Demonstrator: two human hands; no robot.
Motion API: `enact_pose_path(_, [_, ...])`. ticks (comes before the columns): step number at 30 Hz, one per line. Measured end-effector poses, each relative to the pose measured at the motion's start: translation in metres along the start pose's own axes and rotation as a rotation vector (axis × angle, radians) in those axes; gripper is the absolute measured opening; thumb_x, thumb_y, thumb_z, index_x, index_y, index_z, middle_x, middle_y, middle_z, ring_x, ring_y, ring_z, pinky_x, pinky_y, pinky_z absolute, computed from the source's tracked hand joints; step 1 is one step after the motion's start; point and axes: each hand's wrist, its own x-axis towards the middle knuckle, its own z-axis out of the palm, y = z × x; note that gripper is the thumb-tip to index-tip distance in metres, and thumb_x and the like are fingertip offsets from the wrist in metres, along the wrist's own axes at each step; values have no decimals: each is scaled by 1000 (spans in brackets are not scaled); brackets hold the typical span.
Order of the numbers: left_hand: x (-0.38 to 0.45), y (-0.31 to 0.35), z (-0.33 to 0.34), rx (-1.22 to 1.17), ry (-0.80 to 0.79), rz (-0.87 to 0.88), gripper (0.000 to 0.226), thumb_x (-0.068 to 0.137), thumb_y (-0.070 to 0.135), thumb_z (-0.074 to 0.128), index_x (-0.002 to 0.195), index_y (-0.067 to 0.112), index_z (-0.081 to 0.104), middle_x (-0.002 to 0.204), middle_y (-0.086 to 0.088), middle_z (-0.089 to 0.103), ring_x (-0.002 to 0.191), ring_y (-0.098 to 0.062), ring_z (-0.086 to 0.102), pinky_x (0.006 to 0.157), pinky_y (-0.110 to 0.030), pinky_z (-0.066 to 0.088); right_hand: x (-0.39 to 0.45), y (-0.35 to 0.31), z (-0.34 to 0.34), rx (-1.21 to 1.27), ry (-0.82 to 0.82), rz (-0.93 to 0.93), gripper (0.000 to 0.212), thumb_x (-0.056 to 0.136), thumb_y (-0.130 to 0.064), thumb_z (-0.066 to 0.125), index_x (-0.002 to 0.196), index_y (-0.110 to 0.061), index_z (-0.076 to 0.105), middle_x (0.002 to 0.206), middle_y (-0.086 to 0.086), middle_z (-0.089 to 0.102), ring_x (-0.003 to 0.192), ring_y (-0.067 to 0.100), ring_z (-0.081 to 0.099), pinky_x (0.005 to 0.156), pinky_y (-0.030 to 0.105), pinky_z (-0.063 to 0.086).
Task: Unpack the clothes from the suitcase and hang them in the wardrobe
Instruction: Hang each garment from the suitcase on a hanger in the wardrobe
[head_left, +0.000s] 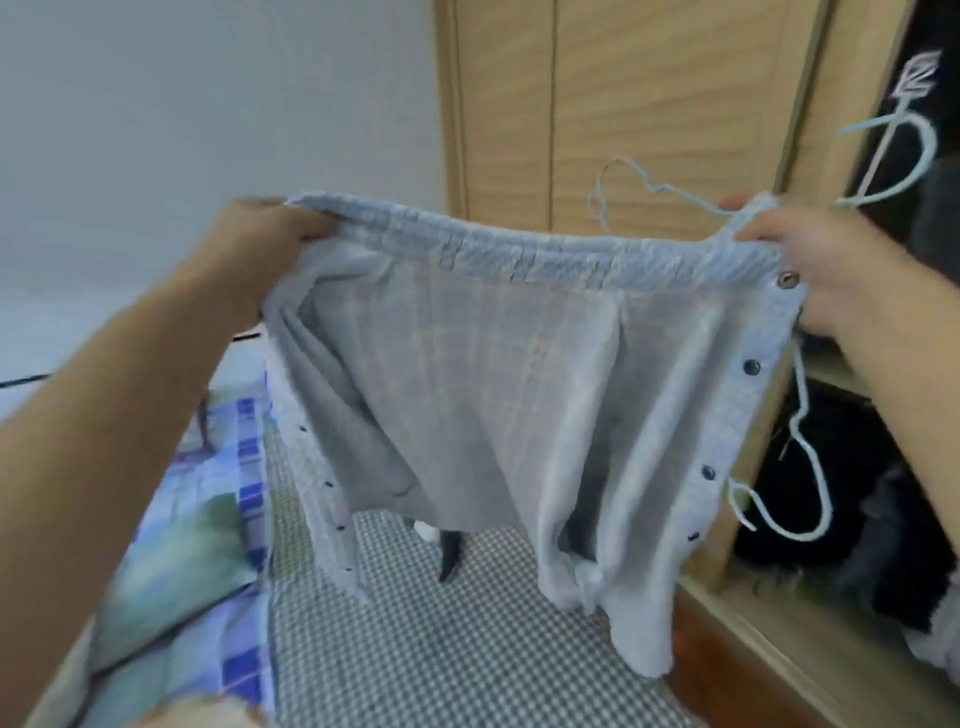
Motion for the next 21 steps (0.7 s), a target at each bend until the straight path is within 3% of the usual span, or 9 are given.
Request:
enact_pose_path(3, [-59, -72, -30, 122, -87, -241, 8, 88, 12, 73, 94, 8, 75, 88, -9, 77, 73, -21, 72, 68, -33, 59, -18, 75, 5, -43, -148, 264, 27, 81, -9, 52, 101, -21, 65, 78, 9, 62, 66, 20, 60, 63, 32, 49])
enact_pose_path(5, [-112, -131, -33, 170, -111, -422, 6, 91, 10, 71, 95, 7, 75, 88, -13, 78, 69, -19, 73, 60, -29, 61, -43, 140, 10, -129, -220, 417, 12, 85, -8, 49, 84, -16, 58, 64, 10, 56, 50, 18, 56, 48, 25, 46])
enact_pose_path(7, [-170, -197, -18, 268, -99, -582, 8, 93, 11, 69, 95, 6, 75, 85, -9, 78, 74, -19, 74, 60, -25, 57, -72, 212, 12, -265, -202, 456, 17, 82, -5, 54, 71, -18, 51, 62, 8, 48, 47, 15, 48, 41, 21, 36])
enact_pose_path(9, [-237, -256, 6, 420, -153, -755, 18, 95, 20, 71, 103, 5, 74, 92, -7, 73, 89, -25, 71, 72, -30, 51, -108, 286, 7, -403, -173, 476, 25, 87, -1, 57, 81, -25, 60, 72, 6, 54, 60, 16, 49, 50, 26, 39])
enact_pose_path(11, [-305, -298, 31, 371, -152, -916, 20, 93, 23, 74, 104, 6, 74, 96, -8, 74, 97, -30, 71, 81, -36, 53, -148, 349, -10, -483, -245, 505, 28, 90, -4, 62, 94, -31, 69, 89, 7, 70, 76, 20, 60, 69, 33, 49])
enact_pose_path(15, [-384, -334, 58, 248, 23, -1112, 34, 80, 29, 83, 99, 3, 74, 88, -20, 76, 85, -38, 73, 79, -52, 60, -194, 414, -56, -617, -310, 536, 18, 91, -17, 71, 108, -12, 77, 93, 9, 76, 81, 21, 67, 76, 38, 52])
enact_pose_path(17, [-385, -328, 67, 212, 11, -1136, 39, 74, 31, 80, 98, 2, 74, 82, -20, 75, 75, -37, 72, 72, -51, 59, -198, 420, -73, -689, -338, 473, 18, 93, -13, 67, 108, -15, 76, 98, 7, 76, 91, 23, 69, 80, 37, 53])
enact_pose_path(19, [-370, -316, 75, 284, -55, -1052, 41, 69, 35, 75, 97, 6, 73, 85, -15, 76, 80, -31, 72, 74, -43, 60, -193, 415, -80, -622, -330, 404, 19, 93, -9, 65, 105, -20, 76, 90, -1, 74, 82, 14, 69, 75, 34, 54])
enact_pose_path(21, [-348, -300, 83, 404, -89, -955, 28, 81, 32, 74, 98, 10, 71, 91, -10, 74, 87, -26, 70, 72, -36, 58, -185, 395, -77, -509, -316, 322, 19, 94, -4, 63, 104, -16, 75, 84, -4, 71, 63, -3, 60, 61, 13, 46])
